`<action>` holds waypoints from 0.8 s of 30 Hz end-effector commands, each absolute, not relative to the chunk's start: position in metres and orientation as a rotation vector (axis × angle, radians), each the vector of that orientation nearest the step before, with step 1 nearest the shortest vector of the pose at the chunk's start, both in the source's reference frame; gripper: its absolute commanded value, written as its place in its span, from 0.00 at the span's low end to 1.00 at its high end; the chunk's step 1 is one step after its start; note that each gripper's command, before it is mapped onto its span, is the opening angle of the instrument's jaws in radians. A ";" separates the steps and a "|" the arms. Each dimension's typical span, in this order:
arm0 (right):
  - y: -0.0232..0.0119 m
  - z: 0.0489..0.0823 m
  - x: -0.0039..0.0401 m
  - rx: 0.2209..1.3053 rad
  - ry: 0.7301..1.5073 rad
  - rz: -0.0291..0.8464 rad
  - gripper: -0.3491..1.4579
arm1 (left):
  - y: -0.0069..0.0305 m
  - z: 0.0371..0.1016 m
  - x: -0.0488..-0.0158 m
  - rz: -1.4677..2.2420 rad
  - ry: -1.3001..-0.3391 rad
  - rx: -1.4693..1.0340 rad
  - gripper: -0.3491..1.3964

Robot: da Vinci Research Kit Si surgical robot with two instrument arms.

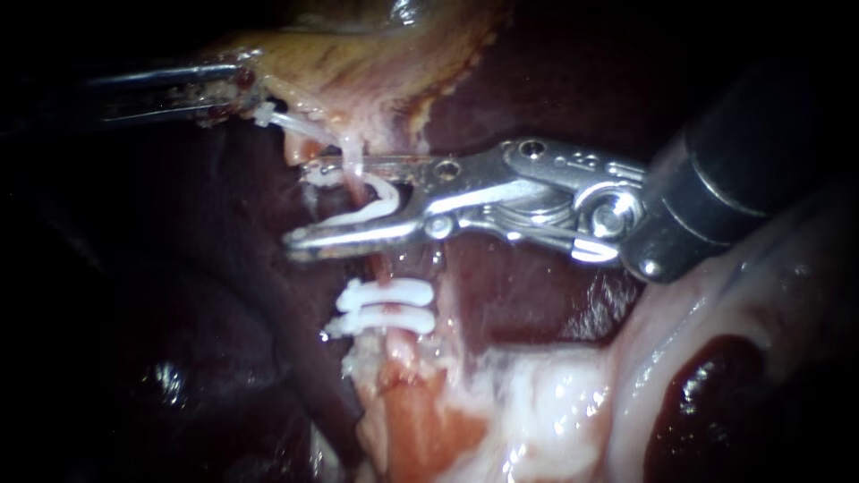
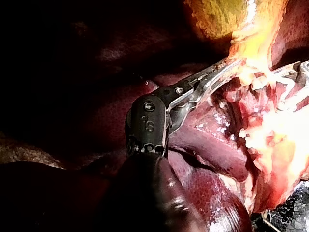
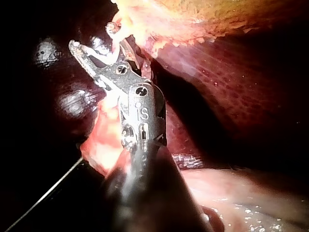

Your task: Clipping third clip right tube

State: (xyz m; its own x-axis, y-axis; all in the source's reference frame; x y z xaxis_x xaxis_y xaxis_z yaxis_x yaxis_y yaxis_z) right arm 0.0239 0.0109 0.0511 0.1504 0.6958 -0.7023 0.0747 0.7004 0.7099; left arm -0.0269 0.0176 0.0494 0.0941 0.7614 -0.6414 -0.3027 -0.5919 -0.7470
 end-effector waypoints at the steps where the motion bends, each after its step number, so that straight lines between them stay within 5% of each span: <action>1: 0.0109 0.0507 0.0239 0.710 1.369 0.497 0.46 | 0.0176 0.0494 -0.0269 1.627 -0.469 -1.547 0.00; 11: 0.0111 0.0501 0.0232 0.778 1.373 0.449 0.39 | 0.0177 0.0494 -0.0270 1.628 -0.472 -1.548 0.00; 24: 0.0111 0.0500 0.0224 0.816 1.346 0.494 0.10 | 0.0177 0.0495 -0.0272 1.628 -0.471 -1.548 0.00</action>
